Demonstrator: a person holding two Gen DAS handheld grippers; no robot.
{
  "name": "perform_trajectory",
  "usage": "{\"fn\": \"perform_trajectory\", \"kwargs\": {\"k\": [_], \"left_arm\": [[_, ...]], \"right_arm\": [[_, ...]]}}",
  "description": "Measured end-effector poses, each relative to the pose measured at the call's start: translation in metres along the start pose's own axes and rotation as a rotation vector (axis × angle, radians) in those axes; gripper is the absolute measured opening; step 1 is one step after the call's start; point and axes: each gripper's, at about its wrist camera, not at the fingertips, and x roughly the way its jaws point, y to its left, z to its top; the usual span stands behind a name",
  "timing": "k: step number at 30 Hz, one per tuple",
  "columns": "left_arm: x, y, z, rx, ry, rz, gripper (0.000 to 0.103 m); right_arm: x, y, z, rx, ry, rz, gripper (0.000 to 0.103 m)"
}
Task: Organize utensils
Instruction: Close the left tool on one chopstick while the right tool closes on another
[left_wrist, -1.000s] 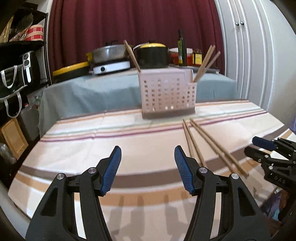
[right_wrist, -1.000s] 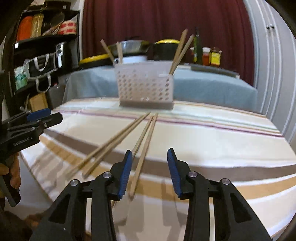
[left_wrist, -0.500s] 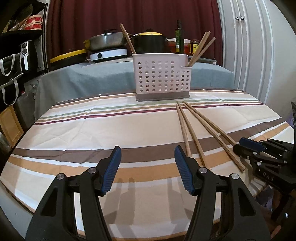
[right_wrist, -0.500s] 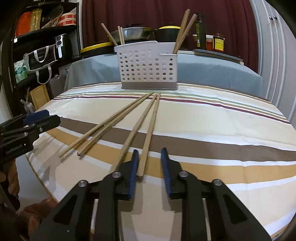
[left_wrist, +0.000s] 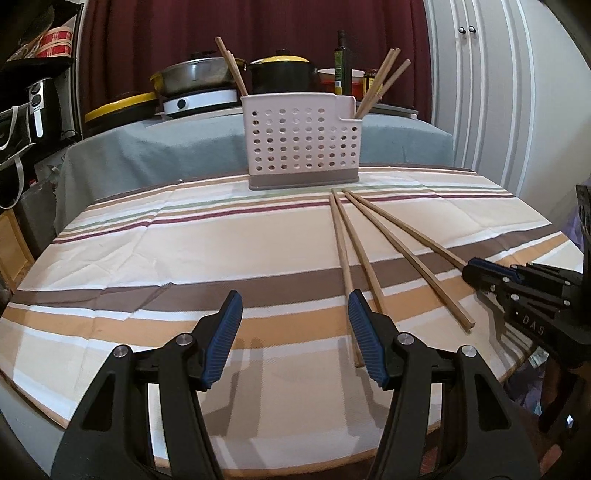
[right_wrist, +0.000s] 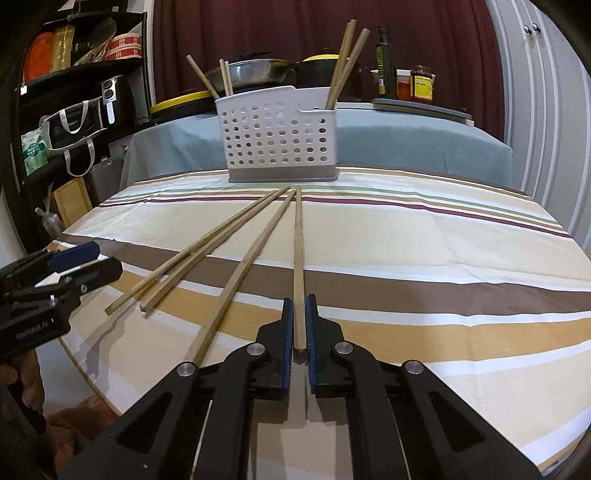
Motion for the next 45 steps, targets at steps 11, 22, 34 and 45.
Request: {"fn": "perform_trajectory", "kwargs": {"k": [11,22,34,45], "left_arm": [[0.009,-0.011,-0.006,0.008,0.036,-0.035,0.049],[0.013,-0.016,-0.012,0.021,0.058,-0.065,0.026],[0.012,-0.005,-0.011,-0.008,0.052,-0.058,0.007],[0.013,-0.002,-0.011,-0.026,0.057,-0.078,0.007]], "right_arm": [[-0.003,-0.011,-0.002,0.024,-0.010,-0.003,0.007],[-0.004,-0.012,-0.002,0.028,-0.017,0.002,0.007],[-0.004,-0.014,-0.002,0.029,-0.025,0.004,0.007],[-0.011,-0.011,0.000,0.012,-0.042,0.007,0.007]]}}
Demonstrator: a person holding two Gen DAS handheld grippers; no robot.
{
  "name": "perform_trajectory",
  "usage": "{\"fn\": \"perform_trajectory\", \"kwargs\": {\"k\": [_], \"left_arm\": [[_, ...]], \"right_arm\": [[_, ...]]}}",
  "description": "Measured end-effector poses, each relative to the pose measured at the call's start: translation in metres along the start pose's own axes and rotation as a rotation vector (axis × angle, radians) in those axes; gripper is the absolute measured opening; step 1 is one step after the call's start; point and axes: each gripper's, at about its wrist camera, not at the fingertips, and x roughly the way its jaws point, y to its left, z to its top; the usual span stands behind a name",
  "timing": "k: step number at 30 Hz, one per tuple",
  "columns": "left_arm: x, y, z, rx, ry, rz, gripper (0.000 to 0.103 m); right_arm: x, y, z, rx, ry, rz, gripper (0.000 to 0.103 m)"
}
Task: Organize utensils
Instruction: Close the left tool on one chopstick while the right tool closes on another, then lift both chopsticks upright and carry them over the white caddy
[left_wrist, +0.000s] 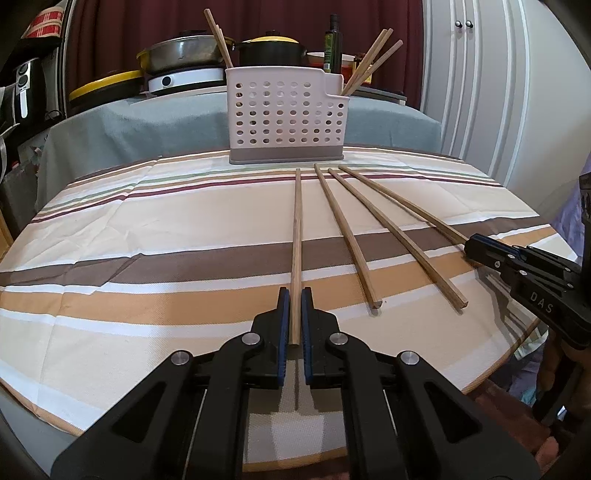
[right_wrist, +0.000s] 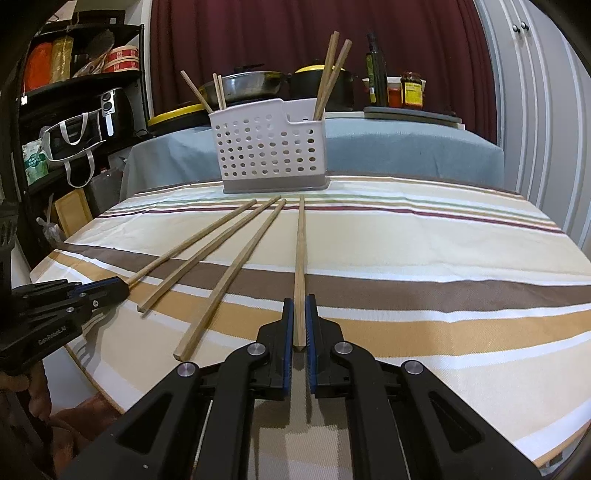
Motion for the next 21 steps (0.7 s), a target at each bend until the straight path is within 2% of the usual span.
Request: {"fn": "perform_trajectory", "kwargs": {"k": [10,21], "left_arm": [[-0.010,-0.001,0.002,0.017,-0.045,0.019,0.006],[-0.043,0.005,0.019,0.020,-0.141,0.033,0.006]], "right_arm": [[-0.005,0.001,0.002,-0.011,-0.014,-0.007,0.007],[-0.035,0.004,0.024,-0.030,-0.108,-0.027,0.007]]}}
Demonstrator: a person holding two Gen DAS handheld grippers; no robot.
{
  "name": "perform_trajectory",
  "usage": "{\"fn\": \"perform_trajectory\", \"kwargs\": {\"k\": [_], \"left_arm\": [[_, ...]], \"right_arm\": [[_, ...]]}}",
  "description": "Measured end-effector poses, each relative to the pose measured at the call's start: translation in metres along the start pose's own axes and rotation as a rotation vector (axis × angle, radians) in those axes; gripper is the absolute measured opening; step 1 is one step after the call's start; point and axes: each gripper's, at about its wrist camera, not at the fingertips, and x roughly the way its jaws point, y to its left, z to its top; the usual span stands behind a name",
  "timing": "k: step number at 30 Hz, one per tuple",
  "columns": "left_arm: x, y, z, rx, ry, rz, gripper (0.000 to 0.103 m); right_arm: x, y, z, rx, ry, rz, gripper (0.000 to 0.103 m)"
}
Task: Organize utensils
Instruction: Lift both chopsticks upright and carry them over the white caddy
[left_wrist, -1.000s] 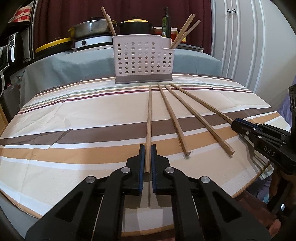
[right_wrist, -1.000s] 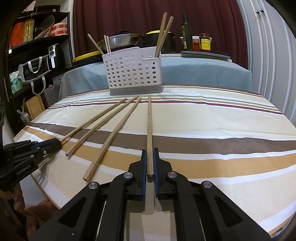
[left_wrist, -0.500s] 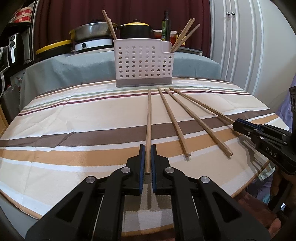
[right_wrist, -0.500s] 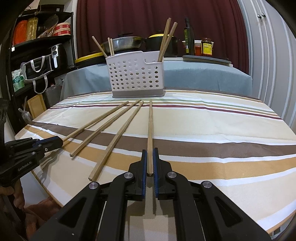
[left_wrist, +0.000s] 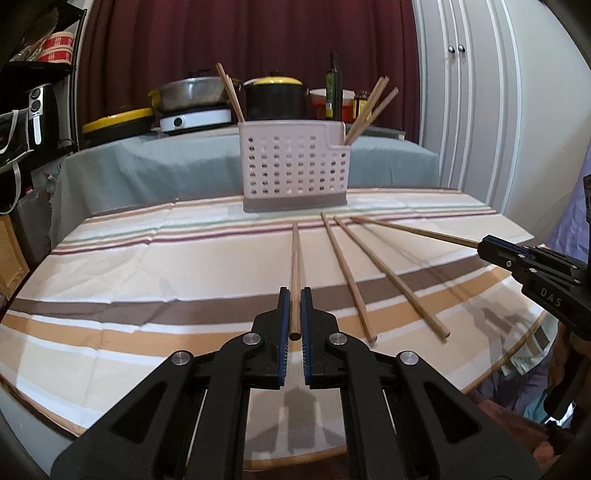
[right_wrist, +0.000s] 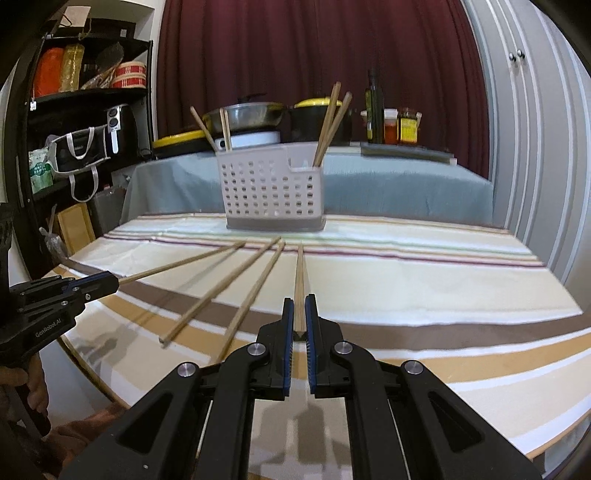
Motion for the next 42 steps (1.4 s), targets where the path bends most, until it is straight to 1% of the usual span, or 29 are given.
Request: {"fn": "perform_trajectory", "kwargs": {"k": [13,22,26,30,34,42], "left_arm": [[-0.035,0.007,0.032,-0.007,-0.120,0.018,0.006],[-0.062,0.009,0.057,-0.004,-0.190,0.027,0.006],[-0.075,0.012,0.071,-0.003,-0.214,0.036,0.006],[-0.083,0.013,0.084,0.008,-0.223,0.045,0.006],[-0.081,0.016,0.091,0.009,-0.219,0.055,0.006],[-0.069,0.024,0.101,-0.010,-0.229,0.071,0.007]], "right_arm": [[-0.032,-0.004,0.033,0.004,-0.123,-0.015,0.007],[-0.053,-0.005,0.052,-0.010,-0.181,-0.041,0.007],[-0.060,-0.005,0.061,-0.018,-0.182,-0.045,0.007],[-0.060,-0.005,0.070,-0.019,-0.150,-0.042,0.007],[-0.057,-0.007,0.076,-0.019,-0.129,-0.044,0.007],[-0.045,-0.010,0.086,-0.020,-0.160,-0.051,0.007]]}}
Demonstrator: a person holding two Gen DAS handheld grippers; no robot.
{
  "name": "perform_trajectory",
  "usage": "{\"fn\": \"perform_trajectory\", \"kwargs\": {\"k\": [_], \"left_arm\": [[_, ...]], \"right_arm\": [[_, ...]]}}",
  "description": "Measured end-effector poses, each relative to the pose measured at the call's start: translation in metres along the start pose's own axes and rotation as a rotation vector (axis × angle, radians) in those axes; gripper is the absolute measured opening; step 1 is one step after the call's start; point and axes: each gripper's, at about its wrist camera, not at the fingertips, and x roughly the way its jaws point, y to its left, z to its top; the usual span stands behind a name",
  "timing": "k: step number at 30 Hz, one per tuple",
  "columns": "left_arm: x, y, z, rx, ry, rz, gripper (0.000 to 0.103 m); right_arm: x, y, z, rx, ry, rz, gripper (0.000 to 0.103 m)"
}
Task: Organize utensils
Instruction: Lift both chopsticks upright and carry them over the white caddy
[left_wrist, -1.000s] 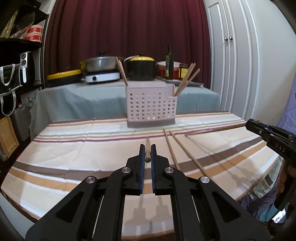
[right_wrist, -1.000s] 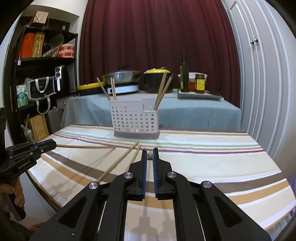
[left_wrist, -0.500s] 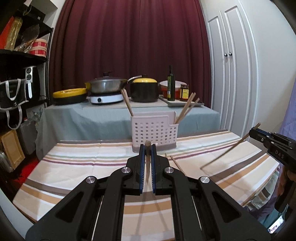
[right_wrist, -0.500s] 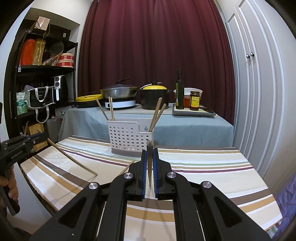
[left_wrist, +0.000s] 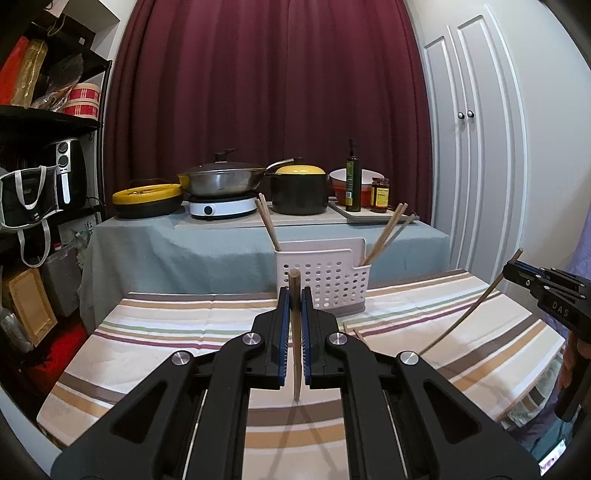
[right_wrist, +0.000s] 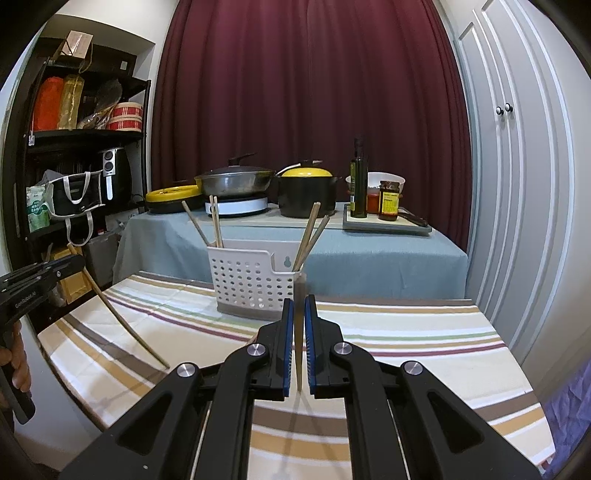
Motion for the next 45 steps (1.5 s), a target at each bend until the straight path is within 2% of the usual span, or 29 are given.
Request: {"fn": "perform_trajectory", "kwargs": {"k": [7,26,37,45], "left_arm": [[0.016,0.001,0.009,-0.008,-0.008,0.004,0.007],[0.038,0.010,0.022,-0.021,0.010,0.012,0.007],[0.043,0.019,0.029,-0.046,0.015,-0.002,0.007],[0.047,0.026,0.047,-0.078,-0.002,-0.038,0.007]], "right_arm": [[0.014,-0.003,0.006,0.006,-0.031,-0.009,0.007],[0.034,-0.013,0.021,0.018,-0.024,-0.004,0.007],[0.039,-0.012,0.033,0.006,-0.042,0.011,0.007],[0.045,-0.007,0.043,0.015,-0.046,0.049,0.007]]}}
